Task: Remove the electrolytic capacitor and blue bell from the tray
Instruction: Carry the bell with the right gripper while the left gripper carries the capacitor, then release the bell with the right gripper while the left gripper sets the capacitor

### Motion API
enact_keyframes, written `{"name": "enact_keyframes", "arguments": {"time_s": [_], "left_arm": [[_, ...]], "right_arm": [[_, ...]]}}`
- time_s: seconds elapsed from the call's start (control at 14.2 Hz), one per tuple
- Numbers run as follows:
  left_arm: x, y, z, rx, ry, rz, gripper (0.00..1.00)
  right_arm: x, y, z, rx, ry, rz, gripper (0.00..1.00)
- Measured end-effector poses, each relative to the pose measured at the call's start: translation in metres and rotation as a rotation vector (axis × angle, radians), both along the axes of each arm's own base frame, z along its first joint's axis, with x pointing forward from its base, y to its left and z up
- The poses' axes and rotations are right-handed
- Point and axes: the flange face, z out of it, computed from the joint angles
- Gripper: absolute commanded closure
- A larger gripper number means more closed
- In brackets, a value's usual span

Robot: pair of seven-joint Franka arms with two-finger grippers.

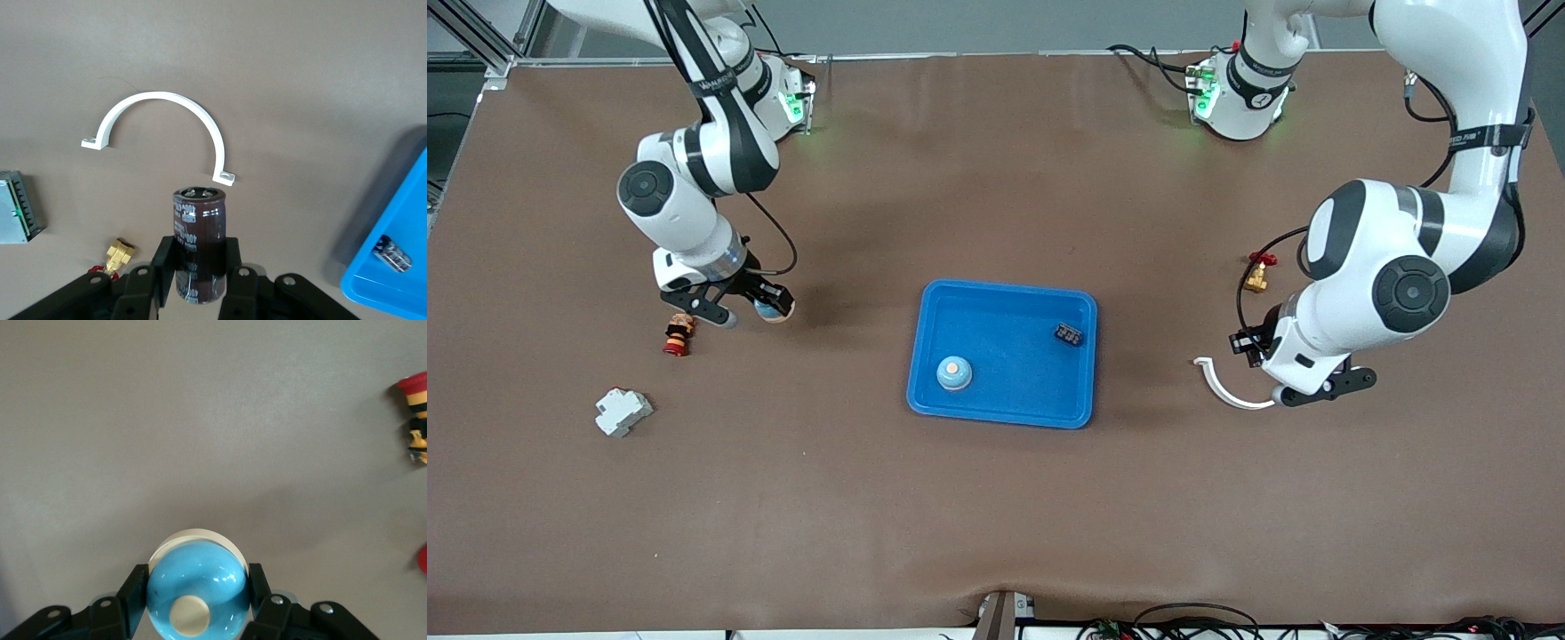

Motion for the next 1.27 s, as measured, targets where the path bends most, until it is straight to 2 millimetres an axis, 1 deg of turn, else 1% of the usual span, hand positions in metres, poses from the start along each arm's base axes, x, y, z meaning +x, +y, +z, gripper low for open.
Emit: {"name": "enact_keyframes", "arguments": {"time_s": [0.21,0.49,0.63,0.85,0.99,1.06,1.13,1.27], "left_arm": [[-0.008,-0.001,-0.025,-0.004,-0.008,-0.016,0.91],[-0.022,-0.004,-0.057,-0.003,-0.037,-0.07,0.91],[-0.03,0.0,-0.073,0.013,-0.033,-0.107,0.91],[-0.039,0.006,-0.087,0.028,-0.011,-0.171,0.91],[-0.042,0.015,-0.096,0.024,-0.008,-0.197,0.91],[-0.045,0.023,-0.103,0.019,-0.011,-0.21,0.91],[-0.047,0.031,-0.109,0.013,-0.015,-0.222,0.91],[-0.054,0.045,-0.124,0.003,-0.019,-0.252,0.91]], "right_arm": [[0.001,-0.002,-0.029,-0.008,-0.002,-0.004,1.0],[0.001,-0.005,-0.057,-0.012,-0.002,-0.018,1.0],[0.001,-0.009,-0.066,-0.016,0.002,-0.025,1.0],[0.001,-0.012,-0.076,-0.017,0.001,-0.032,1.0],[0.001,-0.012,-0.079,-0.012,-0.002,-0.045,1.0],[0.002,-0.012,-0.079,-0.009,-0.003,-0.051,0.39],[0.003,-0.012,-0.079,-0.007,-0.005,-0.055,0.0],[0.006,-0.01,-0.077,-0.001,-0.01,-0.061,0.0]]}}
